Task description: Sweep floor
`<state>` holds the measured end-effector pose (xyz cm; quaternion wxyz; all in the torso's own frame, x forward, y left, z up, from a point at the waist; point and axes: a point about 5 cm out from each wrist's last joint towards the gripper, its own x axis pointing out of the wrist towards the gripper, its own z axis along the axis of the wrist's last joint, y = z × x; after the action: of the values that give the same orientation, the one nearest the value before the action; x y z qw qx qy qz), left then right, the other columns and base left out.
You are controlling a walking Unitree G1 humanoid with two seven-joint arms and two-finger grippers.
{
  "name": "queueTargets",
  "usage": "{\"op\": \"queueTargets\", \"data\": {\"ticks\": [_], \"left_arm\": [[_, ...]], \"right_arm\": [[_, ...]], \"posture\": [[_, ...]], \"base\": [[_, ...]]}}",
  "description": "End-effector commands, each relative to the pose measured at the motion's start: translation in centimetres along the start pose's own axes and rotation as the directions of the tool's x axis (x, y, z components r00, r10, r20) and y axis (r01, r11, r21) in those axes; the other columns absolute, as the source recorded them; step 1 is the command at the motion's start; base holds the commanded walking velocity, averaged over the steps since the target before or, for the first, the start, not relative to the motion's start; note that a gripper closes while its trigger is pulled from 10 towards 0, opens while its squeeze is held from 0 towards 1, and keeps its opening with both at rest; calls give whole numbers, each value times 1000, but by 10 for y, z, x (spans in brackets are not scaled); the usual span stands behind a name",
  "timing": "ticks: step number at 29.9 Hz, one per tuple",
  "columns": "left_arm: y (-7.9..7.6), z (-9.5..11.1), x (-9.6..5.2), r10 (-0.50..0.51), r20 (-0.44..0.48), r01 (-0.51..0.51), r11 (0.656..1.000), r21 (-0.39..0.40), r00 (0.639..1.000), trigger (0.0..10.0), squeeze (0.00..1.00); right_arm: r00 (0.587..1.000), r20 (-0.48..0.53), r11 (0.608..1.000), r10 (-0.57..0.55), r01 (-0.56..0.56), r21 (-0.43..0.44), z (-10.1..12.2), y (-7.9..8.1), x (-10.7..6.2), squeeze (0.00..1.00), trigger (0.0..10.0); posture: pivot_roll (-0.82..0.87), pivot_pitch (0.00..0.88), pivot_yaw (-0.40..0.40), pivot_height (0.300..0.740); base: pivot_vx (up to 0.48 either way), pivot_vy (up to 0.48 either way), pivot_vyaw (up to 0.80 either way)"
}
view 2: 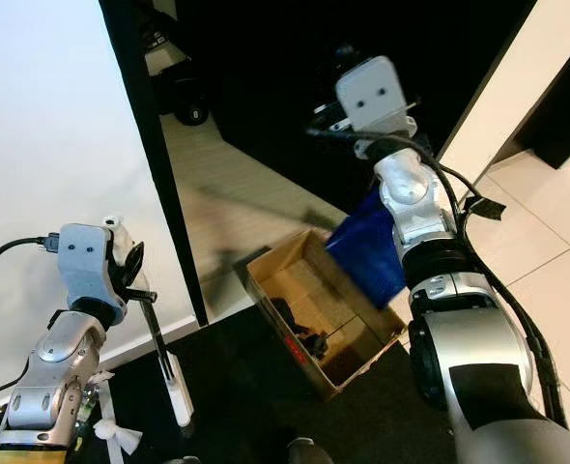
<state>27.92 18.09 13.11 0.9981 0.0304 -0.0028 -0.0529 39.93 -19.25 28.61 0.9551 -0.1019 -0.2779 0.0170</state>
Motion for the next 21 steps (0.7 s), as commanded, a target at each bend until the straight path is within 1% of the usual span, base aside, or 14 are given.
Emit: {"op": "queueTargets", "data": {"ticks": [1,3,5,6,9,10,11,14,16,17,18,19,20,21], "left_arm": [[-3,1,-2,-4,6,4,1000,-12,1000,10000,0],[-3,1,-2,-6,3,6,1000,-11,1000,10000,0],[-3,0,-2,-8,2,8,1000,-10,1000,10000,0],[-3,0,-2,-8,2,8,1000,-10,1000,10000,0],[-1,0,-2,-6,-2,6,1000,-4,1000,10000,0],[7,-2,-3,27,-20,-26,1000,17,999,10000,0],[10,-3,-4,43,-27,-42,999,24,999,10000,0],[14,-4,-5,60,-34,-59,998,30,998,10000,0],[26,-10,-12,102,-68,-98,994,51,992,10000,0],[26,-10,-12,102,-68,-98,994,51,992,10000,0],[32,-14,-18,126,-94,-121,991,62,988,10000,0],[33,-15,-20,129,-100,-123,990,66,987,10000,0],[33,-15,-20,129,-100,-123,990,66,987,10000,0],[33,-16,-22,133,-104,-127,990,63,986,10000,0]], "right_arm": [[995,23,984,-97,92,156,9,-12,4,0,10000],[991,19,964,-134,126,234,10,-16,3,0,10000],[989,18,949,-148,137,283,12,-18,2,0,10000],[989,18,949,-148,137,283,12,-18,2,0,10000],[989,-1,930,-150,142,339,11,-18,0,0,10000],[991,-18,914,-134,131,383,5,-9,-9,0,10000],[992,-25,911,-127,127,393,2,-5,-13,0,10000],[992,-40,902,-120,126,412,-1,-1,-17,0,10000],[993,-83,874,-90,118,470,-11,16,-28,0,10000],[993,-83,874,-90,118,470,-11,16,-28,0,10000],[990,-129,836,-53,115,537,-20,34,-40,0,10000],[989,-144,820,-40,115,561,-23,40,-44,0,10000],[989,-144,820,-40,115,561,-23,40,-44,0,10000],[986,-165,810,-26,118,575,-25,46,-48,0,10000]], "posture": [[222,140,-42,740],[220,142,-40,740],[217,142,-37,740],[217,142,-37,740],[214,141,-37,740],[215,140,-38,740],[215,140,-38,740],[218,140,-37,740],[222,140,-31,740],[222,140,-31,740],[231,142,-33,740],[234,142,-33,740],[234,142,-33,740],[238,141,-33,740]], "base": [[0,0,0],[0,0,0],[0,0,0],[0,0,0],[0,0,0],[0,0,0],[0,0,0],[0,0,0],[0,0,0],[0,0,0],[0,0,0],[0,0,0],[0,0,0],[0,0,0]]}}
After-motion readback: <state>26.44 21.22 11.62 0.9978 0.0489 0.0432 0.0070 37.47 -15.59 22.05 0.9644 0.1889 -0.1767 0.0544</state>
